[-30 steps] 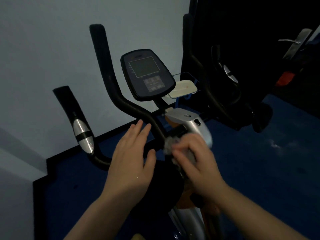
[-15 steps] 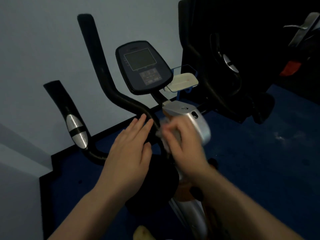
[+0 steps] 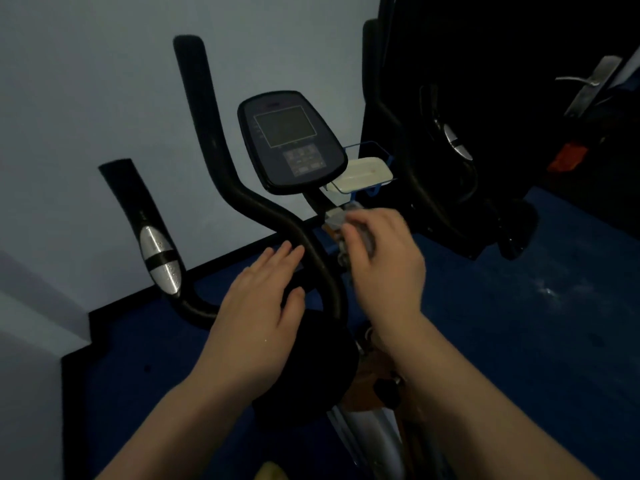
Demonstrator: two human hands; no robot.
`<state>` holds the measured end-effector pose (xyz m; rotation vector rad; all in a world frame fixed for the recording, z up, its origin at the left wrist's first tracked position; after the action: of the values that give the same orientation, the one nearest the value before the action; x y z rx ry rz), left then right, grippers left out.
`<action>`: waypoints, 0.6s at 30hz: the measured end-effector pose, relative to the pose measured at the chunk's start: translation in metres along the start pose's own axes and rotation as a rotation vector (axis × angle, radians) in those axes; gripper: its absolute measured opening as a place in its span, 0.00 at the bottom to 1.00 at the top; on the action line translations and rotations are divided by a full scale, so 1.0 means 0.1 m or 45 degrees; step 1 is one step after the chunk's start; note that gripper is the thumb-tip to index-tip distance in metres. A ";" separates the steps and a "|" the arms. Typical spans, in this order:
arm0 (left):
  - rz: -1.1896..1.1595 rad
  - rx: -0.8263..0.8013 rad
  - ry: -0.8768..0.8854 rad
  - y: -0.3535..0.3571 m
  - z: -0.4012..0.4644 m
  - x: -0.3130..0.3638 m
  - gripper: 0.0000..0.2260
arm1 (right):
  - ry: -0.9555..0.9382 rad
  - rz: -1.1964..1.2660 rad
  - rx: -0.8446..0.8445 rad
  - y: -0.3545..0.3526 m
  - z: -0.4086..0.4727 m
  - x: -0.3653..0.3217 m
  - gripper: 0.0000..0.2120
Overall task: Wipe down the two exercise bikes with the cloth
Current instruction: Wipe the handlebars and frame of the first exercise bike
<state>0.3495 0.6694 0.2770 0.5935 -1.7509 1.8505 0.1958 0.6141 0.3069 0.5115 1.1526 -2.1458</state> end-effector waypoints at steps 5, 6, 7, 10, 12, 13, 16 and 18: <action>-0.036 -0.003 -0.013 -0.01 0.00 0.01 0.24 | -0.062 0.216 -0.409 0.29 -0.22 -0.08 0.15; -0.039 -0.002 -0.011 -0.01 0.00 0.01 0.24 | -0.073 0.282 -0.446 0.22 -0.28 -0.06 0.16; -0.037 0.002 -0.009 -0.01 0.00 0.02 0.24 | -0.080 0.314 -0.483 0.16 -0.29 -0.03 0.17; -0.025 0.009 -0.006 -0.03 0.00 0.02 0.23 | -0.006 0.212 -0.404 0.07 -0.05 0.10 0.18; -0.038 0.012 -0.002 -0.03 0.01 0.03 0.23 | 0.038 0.136 -0.361 0.19 0.07 -0.01 0.16; -0.049 0.013 -0.003 -0.03 0.01 0.03 0.23 | 0.032 0.118 -0.362 0.29 0.06 -0.10 0.15; -0.060 0.003 0.002 -0.01 0.00 0.03 0.24 | 0.055 0.208 -0.300 0.29 -0.17 -0.13 0.14; -0.070 0.012 0.013 -0.02 0.00 0.01 0.24 | 0.105 0.317 -0.323 0.14 -0.35 0.00 0.13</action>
<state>0.3496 0.6697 0.2794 0.6291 -1.7034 1.8218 0.2067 0.6382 0.2793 0.5980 1.3102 -1.7522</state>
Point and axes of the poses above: each hand's wrist, its own z-axis towards the middle knuckle, its own y-axis out of the palm, x = y × z, the point moved 9 cm from there along z, towards the middle knuckle, and after that the axes turned 2 degrees about -y, right-handed, at the moved point
